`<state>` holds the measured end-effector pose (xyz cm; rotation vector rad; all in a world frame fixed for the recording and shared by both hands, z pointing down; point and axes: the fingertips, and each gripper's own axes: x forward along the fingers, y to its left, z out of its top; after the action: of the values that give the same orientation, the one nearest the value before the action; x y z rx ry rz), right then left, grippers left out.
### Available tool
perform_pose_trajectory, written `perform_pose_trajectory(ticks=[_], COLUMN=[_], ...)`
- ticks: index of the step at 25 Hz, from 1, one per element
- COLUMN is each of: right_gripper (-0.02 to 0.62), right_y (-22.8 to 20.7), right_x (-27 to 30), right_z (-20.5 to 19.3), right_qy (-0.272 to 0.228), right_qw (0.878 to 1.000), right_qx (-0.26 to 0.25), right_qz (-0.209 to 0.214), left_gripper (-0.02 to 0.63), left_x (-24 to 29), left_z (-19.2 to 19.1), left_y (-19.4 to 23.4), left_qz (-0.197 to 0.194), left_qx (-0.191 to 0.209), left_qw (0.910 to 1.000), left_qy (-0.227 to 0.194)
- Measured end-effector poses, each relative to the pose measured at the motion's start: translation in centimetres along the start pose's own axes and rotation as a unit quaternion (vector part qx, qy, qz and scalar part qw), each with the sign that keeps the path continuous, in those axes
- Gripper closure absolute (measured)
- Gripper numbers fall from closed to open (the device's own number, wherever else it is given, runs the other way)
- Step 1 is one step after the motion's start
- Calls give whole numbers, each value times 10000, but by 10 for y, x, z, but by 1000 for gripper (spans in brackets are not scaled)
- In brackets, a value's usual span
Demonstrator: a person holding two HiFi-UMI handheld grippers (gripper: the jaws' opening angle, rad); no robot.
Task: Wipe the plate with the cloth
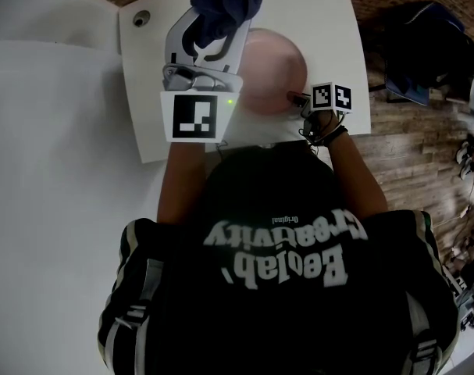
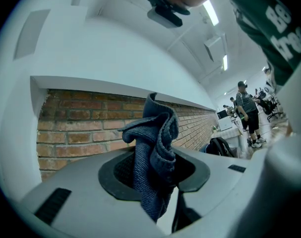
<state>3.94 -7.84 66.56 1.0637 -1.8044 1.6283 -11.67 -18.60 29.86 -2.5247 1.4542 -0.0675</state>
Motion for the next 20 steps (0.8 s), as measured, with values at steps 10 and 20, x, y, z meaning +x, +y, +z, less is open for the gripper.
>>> perform_pose_trajectory(ticks=[10,20], right_gripper=[557,589], right_y=[0,25], right_x=[3,-46], right_z=[0,79], right_qy=[-311,-1516], right_qw=[9975,9847], right_qx=[635,-777], right_qz=[10,-377], left_gripper=[463,463], left_x=[0,0], left_z=[3,2], left_y=[0,-1], left_qz=[37,22], left_qx=[1,61], left_qw=[10000,10000], left_qy=[-34,5])
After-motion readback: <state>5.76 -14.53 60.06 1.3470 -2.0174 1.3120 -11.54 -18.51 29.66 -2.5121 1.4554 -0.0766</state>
